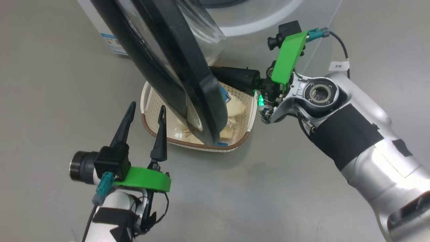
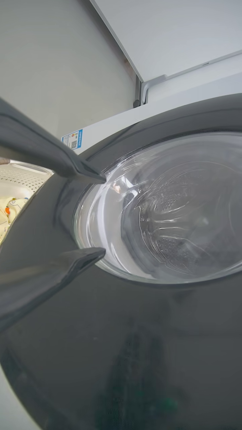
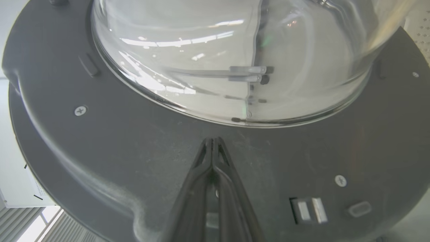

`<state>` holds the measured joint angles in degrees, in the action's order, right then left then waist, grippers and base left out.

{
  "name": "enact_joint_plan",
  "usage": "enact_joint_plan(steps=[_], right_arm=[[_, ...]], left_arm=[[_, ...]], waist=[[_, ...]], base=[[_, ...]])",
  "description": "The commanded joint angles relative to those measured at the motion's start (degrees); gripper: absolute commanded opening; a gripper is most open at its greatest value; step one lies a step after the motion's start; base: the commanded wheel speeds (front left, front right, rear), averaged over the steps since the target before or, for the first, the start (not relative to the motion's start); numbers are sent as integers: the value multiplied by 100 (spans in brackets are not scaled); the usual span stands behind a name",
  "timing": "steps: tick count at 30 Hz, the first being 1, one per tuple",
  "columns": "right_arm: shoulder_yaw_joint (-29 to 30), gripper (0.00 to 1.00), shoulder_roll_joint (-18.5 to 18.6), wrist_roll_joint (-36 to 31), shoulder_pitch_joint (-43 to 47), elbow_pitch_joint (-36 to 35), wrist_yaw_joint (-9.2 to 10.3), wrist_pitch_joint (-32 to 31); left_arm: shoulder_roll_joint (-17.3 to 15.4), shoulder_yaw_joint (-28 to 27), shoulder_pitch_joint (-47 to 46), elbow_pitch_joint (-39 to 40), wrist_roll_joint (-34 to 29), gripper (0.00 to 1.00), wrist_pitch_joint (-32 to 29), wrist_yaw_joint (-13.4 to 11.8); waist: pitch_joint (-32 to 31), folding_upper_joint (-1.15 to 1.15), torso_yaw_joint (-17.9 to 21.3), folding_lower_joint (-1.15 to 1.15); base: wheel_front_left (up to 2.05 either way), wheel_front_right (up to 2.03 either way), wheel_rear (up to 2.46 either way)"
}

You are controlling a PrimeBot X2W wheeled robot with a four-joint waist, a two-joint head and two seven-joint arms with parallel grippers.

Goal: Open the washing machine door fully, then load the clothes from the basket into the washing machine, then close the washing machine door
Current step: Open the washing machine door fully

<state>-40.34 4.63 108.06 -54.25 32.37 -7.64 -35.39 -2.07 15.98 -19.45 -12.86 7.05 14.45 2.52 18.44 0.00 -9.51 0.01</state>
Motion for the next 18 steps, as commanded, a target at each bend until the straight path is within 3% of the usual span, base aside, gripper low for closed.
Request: enact_joint_plan(steps=[1, 13, 18], right_arm=[[-93, 0, -175, 103, 27, -265, 15, 44], [-531, 0, -42, 527, 87, -431, 15, 528], [-543, 0, 72, 594, 76, -353, 15, 1200]], left_arm=[[-81, -183, -26, 162, -55, 100, 55, 3], [-81, -169, -18, 147, -32, 100, 55, -14], [-81, -211, 19, 124, -47, 100, 55, -8]], waist=[[-13, 0, -10, -1], [-103, 0, -48, -1], [-161, 0, -1, -1]], base=[[0, 0, 0], [0, 0, 0], [0, 0, 0]])
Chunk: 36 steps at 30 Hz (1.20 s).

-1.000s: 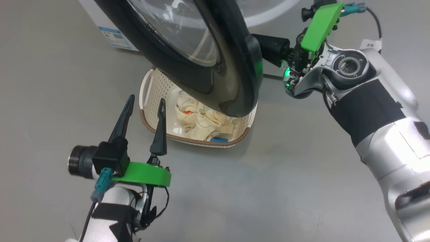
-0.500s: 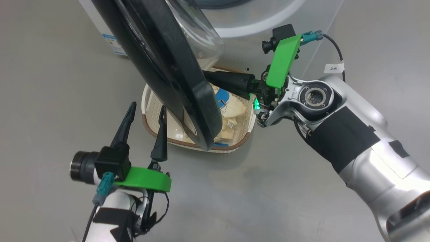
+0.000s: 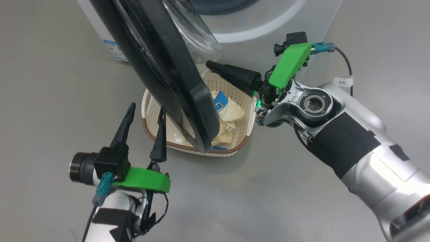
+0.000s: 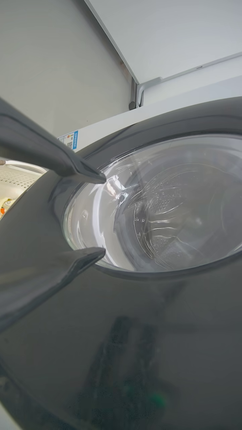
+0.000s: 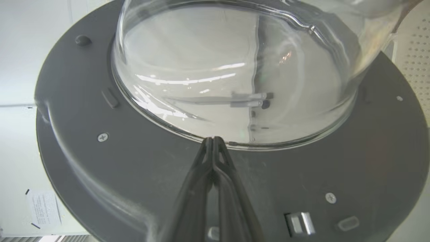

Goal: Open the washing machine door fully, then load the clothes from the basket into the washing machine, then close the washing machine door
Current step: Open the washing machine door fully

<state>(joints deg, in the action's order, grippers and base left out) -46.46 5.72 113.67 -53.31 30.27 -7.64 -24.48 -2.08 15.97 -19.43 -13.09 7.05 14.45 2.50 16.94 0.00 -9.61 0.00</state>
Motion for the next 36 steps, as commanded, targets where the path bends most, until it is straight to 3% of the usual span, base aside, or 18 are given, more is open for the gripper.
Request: enact_joint_plan(steps=[1, 6, 8, 9, 10, 11, 14, 18, 21, 23, 26, 29, 31, 36], right_arm=[[90, 0, -15, 22, -22, -125, 15, 305], [329, 2, 135, -78, 1, -107, 15, 1440], [343, 20, 264, -294, 35, -183, 15, 1871], [367, 41, 326, -383, 80, -224, 15, 2085], [345, 83, 418, -534, 117, -274, 15, 2280], [337, 100, 508, -694, 168, -336, 15, 2500], [235, 100, 867, -1497, 390, -482, 15, 3481], [257, 100, 1169, -2804, 579, -315, 15, 3929], [1182, 100, 1154, -4215, 858, -259, 15, 3944], [1836, 100, 1146, -5699, 1122, -408, 15, 3945], [2845, 100, 797, -7432, 1796, -794, 15, 3946], [3616, 100, 445, -8646, 2434, -1245, 15, 3947], [3964, 100, 179, -9075, 2823, -1473, 15, 3947], [4390, 100, -73, -9936, 3568, -2000, 15, 3947]], left_arm=[[-80, -217, 27, 136, -31, 100, 55, 0], [-80, -267, 48, 83, -3, 100, 55, 5], [-80, -289, 58, 66, -1, 100, 55, -1], [-80, -299, 66, 57, 0, 100, 55, -3], [-80, -305, 76, 45, 6, 100, 55, -2], [-80, -311, 84, 32, 11, 100, 55, -2], [-80, -367, 121, 3, 12, 100, 55, -12], [-87, -426, 198, -31, -8, 100, 55, 3], [-91, -464, 255, -61, -12, 100, 55, 18], [-93, -494, 282, -78, -4, 100, 55, 22], [-94, -500, 319, -107, -18, 100, 55, 30], [-93, -497, 356, -131, -22, 100, 55, 34], [-92, -496, 385, -140, -23, 100, 55, 35], [-95, -502, 479, -165, -39, 100, 55, 47]], waist=[[-22, 0, 17, 0], [-71, 0, 78, 0], [-97, 0, 118, 0], [-120, 0, 138, 0], [-139, 0, 153, 0], [-157, 0, 165, 0], [-248, 0, 247, 0], [-361, 0, 350, 0], [-431, 0, 414, 0], [-465, 0, 458, 0], [-534, 0, 492, 0], [-607, 0, 517, 0], [-663, 0, 533, 0], [-804, 0, 577, 0]], base=[[0, 0, 0], [0, 0, 0], [0, 0, 0], [0, 0, 0], [0, 0, 0], [0, 0, 0], [0, 0, 0], [0, 0, 0], [0, 0, 0], [0, 0, 0], [0, 0, 0], [0, 0, 0], [0, 0, 0], [0, 0, 0]])
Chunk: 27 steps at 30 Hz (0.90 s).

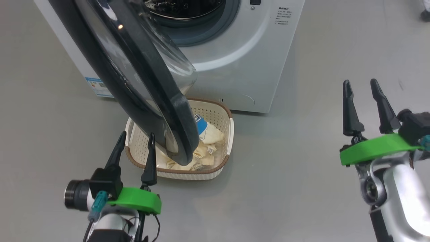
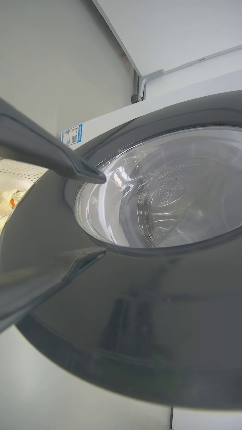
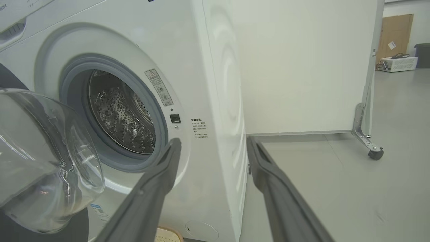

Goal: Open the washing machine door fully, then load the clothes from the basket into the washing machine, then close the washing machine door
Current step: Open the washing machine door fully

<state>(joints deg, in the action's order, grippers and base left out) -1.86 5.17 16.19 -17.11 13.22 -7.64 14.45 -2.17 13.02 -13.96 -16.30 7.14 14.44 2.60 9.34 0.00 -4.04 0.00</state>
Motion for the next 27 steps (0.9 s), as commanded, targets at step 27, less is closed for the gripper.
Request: enact_joint_plan(steps=[27], right_arm=[[220, 100, -228, -909, 2233, -1193, 15, 39]], left_arm=[[-144, -220, 379, 52, -65, 100, 56, 81]], waist=[[-681, 0, 189, 0]], base=[[0, 0, 0]])
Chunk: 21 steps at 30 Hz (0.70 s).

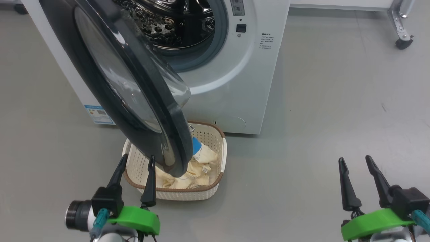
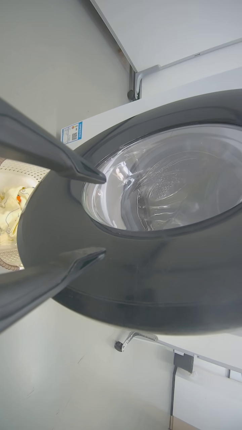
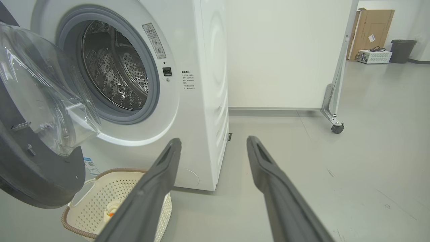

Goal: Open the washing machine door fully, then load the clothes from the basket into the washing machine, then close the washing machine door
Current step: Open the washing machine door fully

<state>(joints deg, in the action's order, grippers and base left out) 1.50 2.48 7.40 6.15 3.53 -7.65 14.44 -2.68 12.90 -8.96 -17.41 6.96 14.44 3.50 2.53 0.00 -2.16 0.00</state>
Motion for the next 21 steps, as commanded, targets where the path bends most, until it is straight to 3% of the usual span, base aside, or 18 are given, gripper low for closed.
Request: enact_joint_plan(steps=[1, 21], right_arm=[[-120, 100, 41, -31, -76, -235, 16, 31], [-202, 100, 40, -88, -32, -291, 16, -64]], left_arm=[[-93, -207, -121, 162, -46, 100, 56, -9], [-87, -227, -206, 103, 25, 100, 56, -5]], waist=[[1, 0, 2, 0], [15, 0, 13, 0]], base=[[0, 0, 0], [0, 0, 0]])
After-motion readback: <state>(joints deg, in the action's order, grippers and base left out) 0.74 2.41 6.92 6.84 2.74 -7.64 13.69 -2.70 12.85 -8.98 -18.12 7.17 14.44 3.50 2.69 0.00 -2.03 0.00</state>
